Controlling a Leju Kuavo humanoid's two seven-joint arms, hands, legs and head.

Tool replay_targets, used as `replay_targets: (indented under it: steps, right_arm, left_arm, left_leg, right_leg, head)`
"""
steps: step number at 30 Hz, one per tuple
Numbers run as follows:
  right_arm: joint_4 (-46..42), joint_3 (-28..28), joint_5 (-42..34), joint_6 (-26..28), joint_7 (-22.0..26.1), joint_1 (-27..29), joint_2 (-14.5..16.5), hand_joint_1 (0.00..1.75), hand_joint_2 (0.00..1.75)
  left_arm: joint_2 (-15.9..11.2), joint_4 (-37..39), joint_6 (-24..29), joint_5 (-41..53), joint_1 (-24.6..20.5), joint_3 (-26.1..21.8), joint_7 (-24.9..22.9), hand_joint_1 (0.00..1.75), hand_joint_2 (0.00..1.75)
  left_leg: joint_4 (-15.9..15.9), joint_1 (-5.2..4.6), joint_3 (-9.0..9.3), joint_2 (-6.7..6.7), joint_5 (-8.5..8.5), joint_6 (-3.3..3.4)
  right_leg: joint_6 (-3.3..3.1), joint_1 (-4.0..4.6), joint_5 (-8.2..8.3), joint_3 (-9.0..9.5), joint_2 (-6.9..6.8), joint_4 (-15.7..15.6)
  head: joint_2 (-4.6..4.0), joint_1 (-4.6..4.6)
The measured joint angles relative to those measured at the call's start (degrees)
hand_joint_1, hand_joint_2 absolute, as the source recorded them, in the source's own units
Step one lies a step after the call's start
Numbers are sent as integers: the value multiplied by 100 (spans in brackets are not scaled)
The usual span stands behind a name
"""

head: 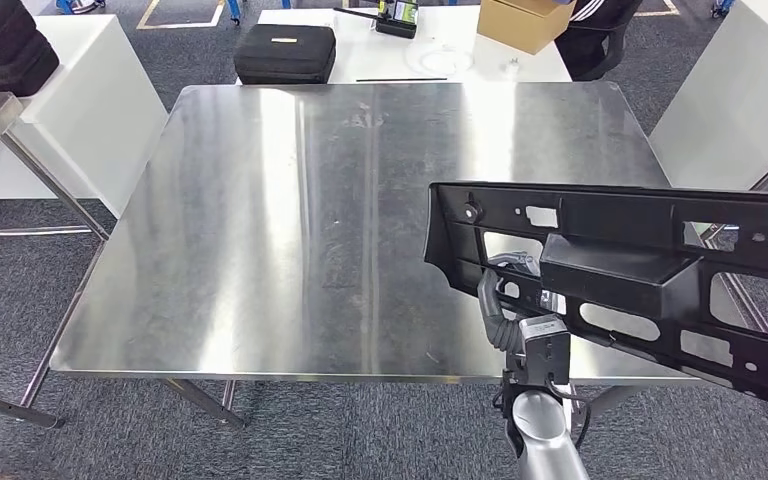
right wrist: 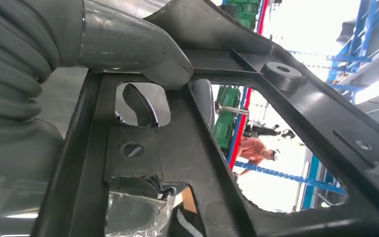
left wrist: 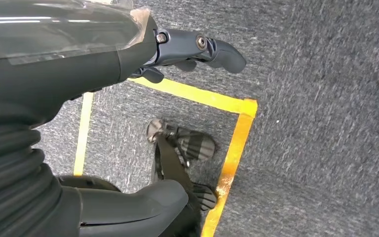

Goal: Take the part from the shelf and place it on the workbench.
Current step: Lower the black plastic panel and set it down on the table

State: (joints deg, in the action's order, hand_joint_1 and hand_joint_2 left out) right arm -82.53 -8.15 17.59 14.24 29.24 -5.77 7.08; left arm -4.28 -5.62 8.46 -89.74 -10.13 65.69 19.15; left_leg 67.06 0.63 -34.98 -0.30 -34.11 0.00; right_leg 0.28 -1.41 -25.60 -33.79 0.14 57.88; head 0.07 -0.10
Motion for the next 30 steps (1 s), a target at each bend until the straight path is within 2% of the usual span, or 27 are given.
replay_targets:
  steps: [1, 2, 3, 4, 6, 7, 8, 9, 12, 13, 14, 16, 17, 18, 19, 20, 21, 22, 23, 24, 25, 27, 30]
  right_arm:
    - [22, -1, -2, 1, 15, -8, 4, 175, 175]
    - [47, -2, -3, 1, 25, -13, 5, 175, 175]
    - [73, -3, -5, 1, 33, -15, 5, 175, 175]
    - [97, -3, -8, 1, 37, -20, 5, 175, 175]
    - [135, -4, -10, 1, 41, -43, 11, 175, 175]
    - [149, -4, -10, 1, 43, -63, 15, 175, 175]
    - [161, -4, -10, 1, 44, -86, 20, 175, 175]
    - [171, -4, -10, 1, 45, -104, 25, 175, 175]
    - [198, -8, -8, 1, 56, -139, 32, 175, 175]
    - [207, -12, -7, 1, 66, -154, 33, 175, 175]
    - [216, -15, -7, 1, 78, -172, 33, 175, 175]
    - [249, -26, -4, -2, 104, -192, 27, 175, 175]
    - [272, -35, -3, -8, 125, -193, 22, 175, 175]
    - [294, -51, -3, -20, 152, -193, 16, 175, 175]
    - [313, -76, -3, -37, 186, -201, 11, 175, 175]
    - [329, -115, 0, -61, 224, -219, 8, 175, 175]
    - [344, -171, 7, -81, 255, -252, 6, 175, 175]
    - [361, -234, 15, -96, 281, -298, 6, 175, 175]
    - [379, -297, 21, -103, 299, -344, 9, 175, 175]
    - [398, -352, 25, -103, 308, -382, 12, 175, 175]
    - [416, -395, 25, -103, 314, -409, 16, 175, 175]
    - [446, -461, 25, -102, 316, -443, 21, 175, 175]
    - [491, -522, 27, -96, 318, -481, 22, 175, 175]
  left_arm:
    - [0, 0, 4, -7, 9, -2, 1, 0, 175]
    - [0, 0, 7, -14, 21, -4, 2, 0, 175]
    - [0, 0, 8, -19, 30, -5, 2, 0, 175]
    - [-1, 0, 8, -23, 35, -7, 3, 0, 175]
    - [-5, 0, 8, -25, 35, -10, 6, 0, 175]
    - [-8, 0, 8, -25, 31, -11, 8, 0, 175]
    - [-9, 0, 8, -25, 28, -11, 9, 0, 175]
    - [-10, 0, 7, -27, 24, -11, 10, 0, 175]
    - [-13, 0, -4, -34, 20, -11, 11, 0, 175]
    - [-16, 0, -11, -35, 17, -11, 11, 0, 175]
    - [-18, 0, -18, -36, 13, -11, 11, 0, 175]
    - [-23, 0, -29, -36, 8, -10, 8, 0, 175]
    - [-23, 0, -25, -35, 8, -9, -2, 0, 175]
    - [-22, 0, -15, -34, 11, -8, -16, 0, 175]
    - [-20, 0, -2, -32, 12, -6, -33, 0, 175]
    - [-16, 0, 10, -25, 12, -2, -51, 0, 175]
    - [-13, 0, 18, -16, 9, 5, -66, 0, 175]
    - [-10, 0, 24, -7, 1, 14, -79, 0, 175]
    - [-12, 0, 32, 1, -10, 25, -90, 0, 175]
    - [-18, 0, 40, 4, -21, 35, -97, 0, 175]
    - [-24, 0, 46, 4, -31, 43, -102, 0, 175]
    - [-30, -1, 52, 5, -40, 67, -110, 0, 175]
    - [-31, -2, 52, 6, -51, 98, -116, 0, 175]
  left_leg:
    - [397, 2, -252, 2, -120, -14]
    - [671, 2, -465, 3, -148, -20]
    - [743, 3, -587, 3, -59, -17]
    - [578, 3, -590, 4, 146, -5]
    - [-183, 0, -331, 8, 670, 39]
    - [-529, -12, -180, 9, 824, 63]
    - [-740, -27, -83, 8, 889, 87]
    - [-814, -47, -41, 6, 870, 113]
    - [-875, -51, 5, 0, 843, 212]
    - [-906, -38, 40, 0, 842, 249]
    - [-931, -24, 78, 2, 835, 284]
    - [-936, -31, 121, 5, 798, 332]
    - [-934, -33, 139, 1, 779, 342]
    - [-932, -34, 162, -6, 758, 343]
    - [-930, -33, 193, -16, 733, 337]
    - [-929, -31, 234, -26, 702, 325]
    - [-929, -31, 277, -32, 666, 304]
    - [-923, -46, 310, -36, 627, 275]
    - [-916, -61, 331, -38, 594, 250]
    - [-908, -77, 339, -39, 570, 249]
    - [-900, -91, 342, -41, 558, 262]
    - [-916, -88, 355, -38, 558, 308]
    - [-963, -84, 381, -28, 559, 306]
  right_leg:
    - [-23, 6, -25, 26, 0, 0]
    - [-33, 13, -54, 55, 2, 1]
    - [-34, 16, -85, 92, 7, 1]
    - [-25, 18, -121, 139, 12, 1]
    - [7, 20, -199, 243, 22, -2]
    - [35, 38, -236, 280, 26, -1]
    - [64, 53, -262, 296, 27, -2]
    - [97, 63, -282, 300, 28, -10]
    - [187, 69, -334, 283, 20, 6]
    - [202, 73, -390, 218, 15, 136]
    - [206, 75, -485, 78, 12, 395]
    - [199, 70, -727, -376, 10, 1185]
    - [210, 68, -796, -603, 10, 1521]
    - [238, 66, -780, -746, 9, 1672]
    - [283, 63, -660, -768, 9, 1578]
    - [332, 59, -461, -676, 7, 1265]
    - [372, 54, -228, -513, 0, 818]
    - [380, 58, -41, -345, -4, 425]
    - [361, 59, 79, -223, -8, 152]
    - [329, 57, 132, -160, -9, 18]
    - [298, 58, 134, -142, -5, 9]
    - [276, 57, 136, -144, 2, 7]
    - [248, 71, 117, -143, 11, 7]
  head:
    - [0, 0]
    - [0, -1]
    - [0, -1]
    - [0, -2]
    - [0, 1]
    - [0, 2]
    - [0, 2]
    - [0, 2]
    - [0, 3]
    - [0, 7]
    - [0, 9]
    - [0, 13]
    - [0, 12]
    - [0, 12]
    - [0, 12]
    - [0, 12]
    - [0, 13]
    - [0, 12]
    - [0, 10]
    - [0, 8]
    - [0, 6]
    - [0, 4]
    - [0, 4]
